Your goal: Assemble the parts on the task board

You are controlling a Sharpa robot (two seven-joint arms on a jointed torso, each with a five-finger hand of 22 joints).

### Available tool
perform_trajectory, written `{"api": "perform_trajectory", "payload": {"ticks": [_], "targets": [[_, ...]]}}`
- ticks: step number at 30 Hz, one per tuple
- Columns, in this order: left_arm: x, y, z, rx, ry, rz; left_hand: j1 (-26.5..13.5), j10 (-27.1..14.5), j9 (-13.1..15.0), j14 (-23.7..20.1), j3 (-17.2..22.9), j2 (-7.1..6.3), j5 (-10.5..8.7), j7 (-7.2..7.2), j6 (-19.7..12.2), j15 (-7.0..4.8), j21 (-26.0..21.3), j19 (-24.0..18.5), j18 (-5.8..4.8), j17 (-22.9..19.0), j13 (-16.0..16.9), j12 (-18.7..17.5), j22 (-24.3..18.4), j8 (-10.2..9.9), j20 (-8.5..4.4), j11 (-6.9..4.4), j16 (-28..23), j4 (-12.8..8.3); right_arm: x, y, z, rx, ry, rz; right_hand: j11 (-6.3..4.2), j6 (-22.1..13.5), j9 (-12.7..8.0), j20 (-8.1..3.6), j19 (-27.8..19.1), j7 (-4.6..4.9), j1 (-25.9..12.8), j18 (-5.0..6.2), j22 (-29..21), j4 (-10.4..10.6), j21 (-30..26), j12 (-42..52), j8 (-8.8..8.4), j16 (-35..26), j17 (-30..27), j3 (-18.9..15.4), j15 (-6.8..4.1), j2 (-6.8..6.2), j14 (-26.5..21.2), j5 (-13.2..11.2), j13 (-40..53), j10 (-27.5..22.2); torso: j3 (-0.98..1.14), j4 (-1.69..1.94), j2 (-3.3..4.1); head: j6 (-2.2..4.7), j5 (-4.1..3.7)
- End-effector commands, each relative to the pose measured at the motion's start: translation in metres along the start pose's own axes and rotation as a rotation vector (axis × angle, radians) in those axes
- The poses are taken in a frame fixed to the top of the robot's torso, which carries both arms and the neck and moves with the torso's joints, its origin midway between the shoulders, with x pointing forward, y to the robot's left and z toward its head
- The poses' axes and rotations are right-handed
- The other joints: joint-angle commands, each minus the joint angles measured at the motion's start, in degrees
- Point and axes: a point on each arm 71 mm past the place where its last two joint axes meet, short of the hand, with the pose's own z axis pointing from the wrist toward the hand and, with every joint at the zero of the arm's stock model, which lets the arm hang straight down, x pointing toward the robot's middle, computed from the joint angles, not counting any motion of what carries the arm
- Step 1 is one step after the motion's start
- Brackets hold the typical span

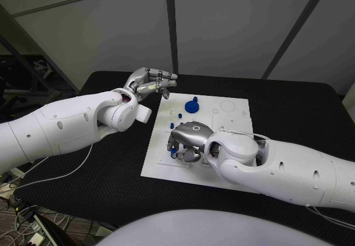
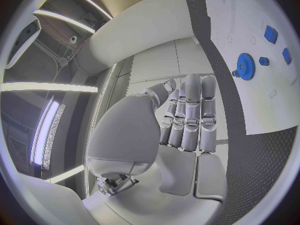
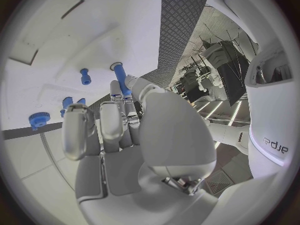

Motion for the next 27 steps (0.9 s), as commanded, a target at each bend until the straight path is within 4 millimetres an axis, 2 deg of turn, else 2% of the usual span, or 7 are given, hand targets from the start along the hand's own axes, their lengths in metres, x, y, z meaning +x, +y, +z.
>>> {"api": "perform_trajectory", "payload": {"ticks": [1, 9, 12, 23, 27], "targets": [[0.0006, -0.001, 0.0003, 0.004, 0.009, -0.005, -0.04, -0.53, -0.07, -0.41, -0.27, 0.54, -0.13, 0.41, -0.07, 0.16, -0.29, -0.34, -0.97, -0.07, 0.09, 0.29, -0.07, 0.32, 0.09, -0.05, -0.29, -0.03, 0.0114, 0.0004, -0.0019, -0.001, 0.052, -0.007, 0.22, -0.47, -0.16, 0.17, -0.37, 0.07, -0.56, -0.74, 6.09, -0.01, -0.24, -0.38, -0.27, -0.06, -0.13, -0.31, -0.15, -0.22, 1.58, 0.19, -0.12, -0.28, -0.01, -0.03, 0.01, -0.04, 0.08], [0.0005, -0.001, 0.0003, 0.003, 0.009, -0.005, -0.04, -0.53, -0.07, -0.41, -0.27, 0.54, -0.13, 0.41, -0.07, 0.16, -0.29, -0.34, -0.97, -0.07, 0.09, 0.29, -0.07, 0.32, 0.09, -0.05, -0.29, -0.03, 0.0164, 0.0003, -0.0035, 0.002, 0.062, -0.004, 0.28, -0.58, -0.19, 0.21, -0.4, 0.11, -0.6, -0.73, 6.06, 0.01, -0.28, -0.51, -0.36, -0.04, -0.13, -0.33, -0.1, -0.25, 1.57, 0.23, -0.14, -0.4, 0.07, -0.05, 0.03, -0.09, 0.16], [0.0005, -0.0009, 0.0004, 0.003, 0.009, -0.005, -0.04, -0.53, -0.07, -0.41, -0.27, 0.54, -0.13, 0.41, -0.07, 0.16, -0.29, -0.34, -0.97, -0.07, 0.09, 0.29, -0.07, 0.32, 0.09, -0.05, -0.29, -0.03, 0.0164, 0.0001, -0.0039, 0.003, 0.057, -0.003, 0.28, -0.57, -0.19, 0.21, -0.44, 0.11, -0.59, -0.71, 6.02, 0.0, -0.32, -0.52, -0.36, -0.07, -0.19, -0.32, -0.09, -0.24, 1.56, 0.24, -0.14, -0.39, 0.04, -0.04, 0.03, -0.07, 0.14], [0.0002, -0.0007, 0.0004, 0.001, 0.008, -0.005, -0.13, -0.7, -0.18, -0.41, -0.41, 0.71, -0.13, 0.43, -0.08, 0.19, -0.39, -0.32, -0.97, -0.2, 0.13, 0.5, -0.12, 0.36, 0.11, -0.03, -0.3, 0.03, 0.0126, 0.0003, -0.0065, -0.001, 0.004, 0.002, -0.21, 0.9, 0.17, 0.12, -0.02, -0.37, 0.03, -0.84, 6.55, -0.5, 0.16, -0.21, 0.22, 0.46, 0.25, -0.23, -0.4, 0.33, 1.66, 1.52, 0.29, 1.19, 0.09, -0.03, 0.05, 0.06, 0.16], [0.0, -0.0006, 0.0004, 0.001, 0.008, -0.005, -0.13, -0.7, -0.18, -0.41, -0.41, 0.71, -0.13, 0.43, -0.08, 0.19, -0.39, -0.32, -0.97, -0.2, 0.13, 0.5, -0.12, 0.36, 0.11, -0.03, -0.3, 0.03, 0.0118, -0.001, -0.0075, 0.007, -0.008, -0.001, -0.29, 1.07, 0.22, 0.06, 0.05, -0.43, 0.11, -0.86, 6.63, -0.58, 0.24, -0.18, 0.28, 0.56, 0.34, -0.22, -0.45, 0.44, 1.68, 1.8, 0.36, 1.42, 0.01, -0.03, 0.01, 0.13, 0.17]]}}
